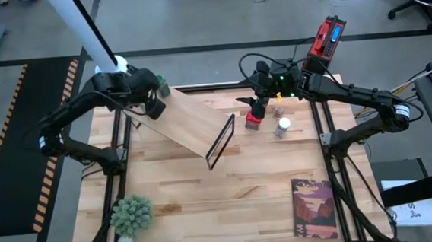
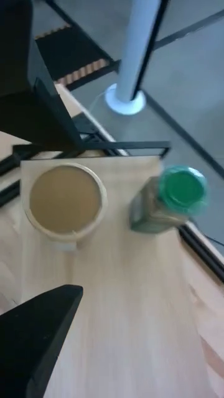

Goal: Shelf spices
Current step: Remove the gold seasoning bottle from the shelf

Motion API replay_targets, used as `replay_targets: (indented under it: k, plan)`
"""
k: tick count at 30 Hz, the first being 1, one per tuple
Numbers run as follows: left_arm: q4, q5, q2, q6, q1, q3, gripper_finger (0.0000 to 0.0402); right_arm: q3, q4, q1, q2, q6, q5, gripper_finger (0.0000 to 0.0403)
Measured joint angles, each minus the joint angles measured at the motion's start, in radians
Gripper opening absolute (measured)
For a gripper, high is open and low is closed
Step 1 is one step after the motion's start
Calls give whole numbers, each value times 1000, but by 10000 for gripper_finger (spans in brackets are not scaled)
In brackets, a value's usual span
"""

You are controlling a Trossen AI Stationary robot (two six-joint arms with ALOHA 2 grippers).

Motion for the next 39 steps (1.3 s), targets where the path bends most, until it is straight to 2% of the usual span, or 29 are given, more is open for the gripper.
replay_targets:
  k: [8, 27, 39]
  plan:
    - [-18, 105, 45, 32, 84, -27, 384, 0, 4, 0, 0, 8, -23, 254]
    - [-62, 105, 92, 61, 134, -27, 396, 0, -1, 11, 0, -11, -23, 232]
    - [-48, 167, 92, 32, 141, -66, 396, 0, -1, 11, 0, -11, -23, 235]
